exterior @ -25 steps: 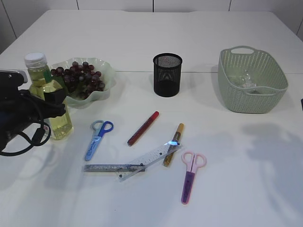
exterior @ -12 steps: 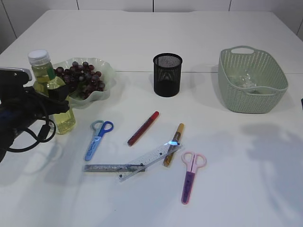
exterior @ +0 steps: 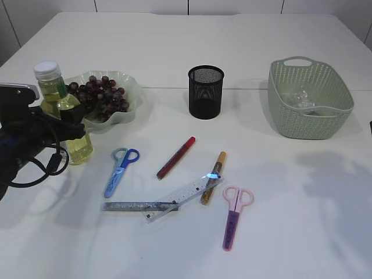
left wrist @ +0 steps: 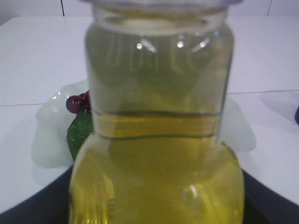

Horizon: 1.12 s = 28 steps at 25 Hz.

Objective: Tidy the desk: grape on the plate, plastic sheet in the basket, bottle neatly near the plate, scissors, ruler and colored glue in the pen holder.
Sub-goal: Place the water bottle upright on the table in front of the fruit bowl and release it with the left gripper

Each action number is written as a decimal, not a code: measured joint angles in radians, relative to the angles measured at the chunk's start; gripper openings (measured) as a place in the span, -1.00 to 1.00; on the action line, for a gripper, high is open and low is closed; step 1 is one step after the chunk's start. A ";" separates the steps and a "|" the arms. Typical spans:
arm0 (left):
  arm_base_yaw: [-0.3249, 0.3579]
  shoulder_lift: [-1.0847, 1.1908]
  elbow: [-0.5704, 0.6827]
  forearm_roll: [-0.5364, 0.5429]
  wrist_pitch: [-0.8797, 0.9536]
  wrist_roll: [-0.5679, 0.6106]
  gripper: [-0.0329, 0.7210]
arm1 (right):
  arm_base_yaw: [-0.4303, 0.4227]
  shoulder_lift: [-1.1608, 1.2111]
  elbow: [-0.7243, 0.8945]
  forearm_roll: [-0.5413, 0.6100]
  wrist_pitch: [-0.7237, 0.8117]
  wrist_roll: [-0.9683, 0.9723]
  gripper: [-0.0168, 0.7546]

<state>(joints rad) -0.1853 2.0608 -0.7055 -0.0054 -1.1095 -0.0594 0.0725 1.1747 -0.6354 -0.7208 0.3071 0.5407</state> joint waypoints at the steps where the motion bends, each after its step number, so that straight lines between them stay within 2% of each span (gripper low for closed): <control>1: 0.000 0.000 0.000 0.000 0.000 0.000 0.39 | 0.000 0.000 0.000 0.000 0.000 0.000 0.51; 5: 0.000 0.000 0.000 0.000 0.000 0.000 0.46 | 0.000 0.000 0.000 -0.002 -0.001 0.000 0.51; 22: 0.000 0.000 0.020 -0.036 -0.024 0.036 0.48 | 0.000 0.000 0.000 -0.002 -0.006 0.000 0.51; 28: 0.000 0.000 0.022 -0.036 -0.025 0.038 0.61 | 0.000 0.000 0.000 -0.002 -0.006 0.000 0.51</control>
<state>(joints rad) -0.1853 2.0608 -0.6836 -0.0414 -1.1341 -0.0214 0.0725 1.1747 -0.6354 -0.7225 0.3015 0.5407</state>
